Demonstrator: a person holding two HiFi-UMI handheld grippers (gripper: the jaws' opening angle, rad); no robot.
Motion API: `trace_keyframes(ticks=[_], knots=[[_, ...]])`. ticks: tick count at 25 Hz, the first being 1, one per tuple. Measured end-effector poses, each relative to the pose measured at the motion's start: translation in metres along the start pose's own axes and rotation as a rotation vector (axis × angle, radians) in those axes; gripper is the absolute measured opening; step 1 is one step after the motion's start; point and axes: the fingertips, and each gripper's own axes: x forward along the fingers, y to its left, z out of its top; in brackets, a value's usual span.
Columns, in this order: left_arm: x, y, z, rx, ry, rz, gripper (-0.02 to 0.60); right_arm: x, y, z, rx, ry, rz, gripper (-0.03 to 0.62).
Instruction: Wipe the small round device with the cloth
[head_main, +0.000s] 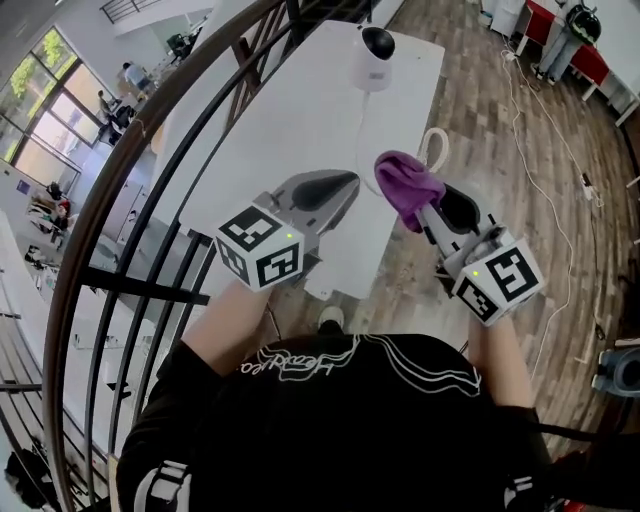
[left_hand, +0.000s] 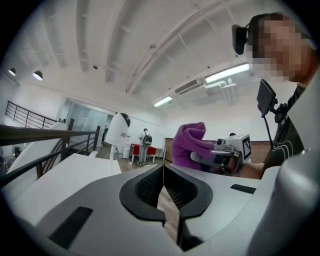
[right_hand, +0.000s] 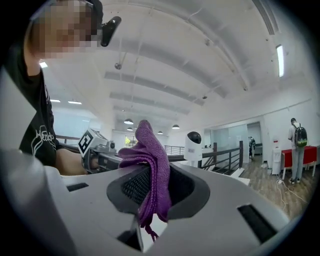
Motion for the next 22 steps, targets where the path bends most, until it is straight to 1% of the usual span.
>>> trace_keyframes(ticks=[2,4,6,8,10,15,18,22], knots=[[-0.019,-0.04,0.002,0.01,-0.003,-0.02,0.009,-0.025,0.022,0.004,0.025,-0.008,0.021,0.072],[-0.032,-0.079,0.0,-0.002,-0.001,-0.043,0.009,-0.051,0.04,0.003,0.054,-0.002,0.046,0.072],[-0.04,-0.115,-0.009,-0.022,0.019,-0.066,0.009,-0.077,0.053,-0.002,0.086,0.016,0.066,0.072],[-0.046,-0.141,-0.018,-0.029,0.041,-0.075,0.008,-0.101,0.064,-0.007,0.109,0.024,0.072,0.072],[-0.05,-0.159,-0.022,-0.034,0.045,-0.075,0.009,-0.12,0.072,-0.01,0.121,0.025,0.073,0.072],[-0.053,-0.187,-0.026,-0.066,0.025,-0.078,0.008,-0.151,0.081,-0.017,0.159,0.026,0.072,0.072],[-0.053,-0.201,-0.033,-0.096,0.027,-0.092,0.008,-0.161,0.09,-0.023,0.215,0.024,0.079,0.072],[-0.057,-0.217,-0.042,-0.096,0.03,-0.089,0.008,-0.169,0.103,-0.033,0.253,0.036,0.091,0.072]])
